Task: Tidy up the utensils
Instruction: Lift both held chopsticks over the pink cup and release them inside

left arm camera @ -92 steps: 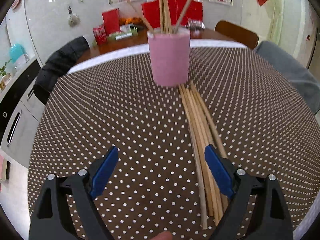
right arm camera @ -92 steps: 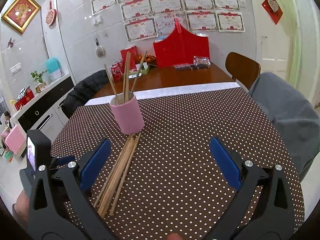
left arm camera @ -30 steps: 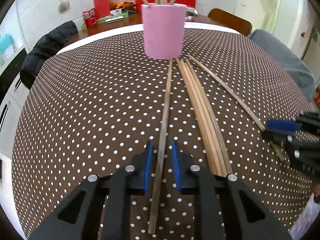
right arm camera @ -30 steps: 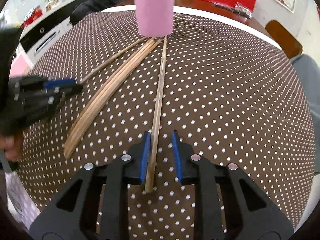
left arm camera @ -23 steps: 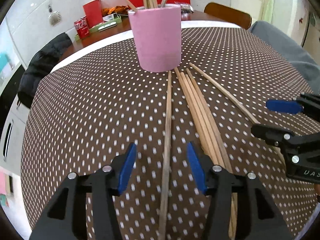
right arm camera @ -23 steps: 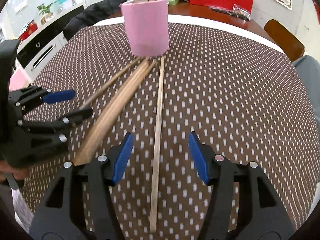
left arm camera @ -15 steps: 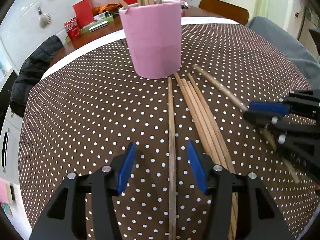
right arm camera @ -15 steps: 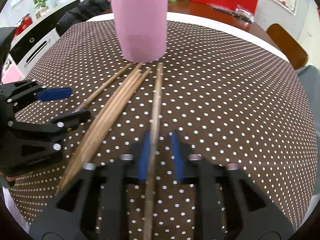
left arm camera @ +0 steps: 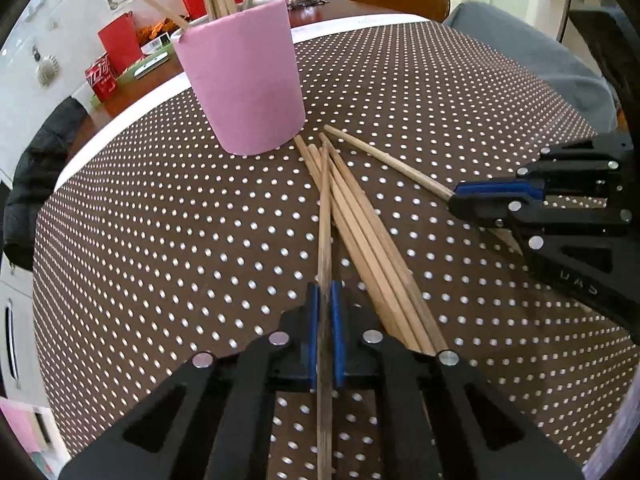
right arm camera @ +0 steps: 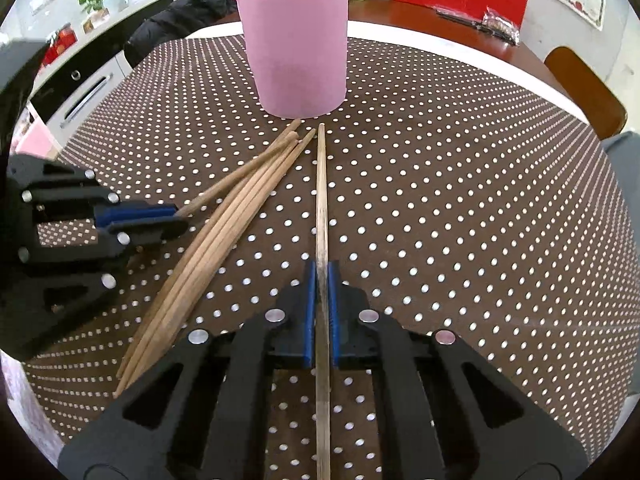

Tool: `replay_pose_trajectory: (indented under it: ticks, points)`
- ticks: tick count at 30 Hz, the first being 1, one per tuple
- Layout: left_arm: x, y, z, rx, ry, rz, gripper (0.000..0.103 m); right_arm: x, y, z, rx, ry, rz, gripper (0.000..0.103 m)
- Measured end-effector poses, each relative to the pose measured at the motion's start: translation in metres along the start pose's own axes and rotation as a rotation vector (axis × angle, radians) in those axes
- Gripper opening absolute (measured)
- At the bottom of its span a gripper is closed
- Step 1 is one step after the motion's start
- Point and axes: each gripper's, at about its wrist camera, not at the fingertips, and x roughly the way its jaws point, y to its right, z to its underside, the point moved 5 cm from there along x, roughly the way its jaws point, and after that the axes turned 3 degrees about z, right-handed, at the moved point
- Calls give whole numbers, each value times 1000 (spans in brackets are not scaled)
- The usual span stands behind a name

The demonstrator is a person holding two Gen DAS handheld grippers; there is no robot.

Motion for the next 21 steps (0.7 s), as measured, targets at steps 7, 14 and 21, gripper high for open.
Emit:
replay_pose_trajectory:
  ticks: [7,14,21]
  points:
    - [-37,1,15,-145,161,25,6,-29,9,9,95,102,-114,6]
    - [-96,-10,3,-256,415,32,6,-77,12,-3,146,292,-218,6]
    - [-143,-17,-23,-300,614,39,6,-108,9,-28,157,427,-264,6]
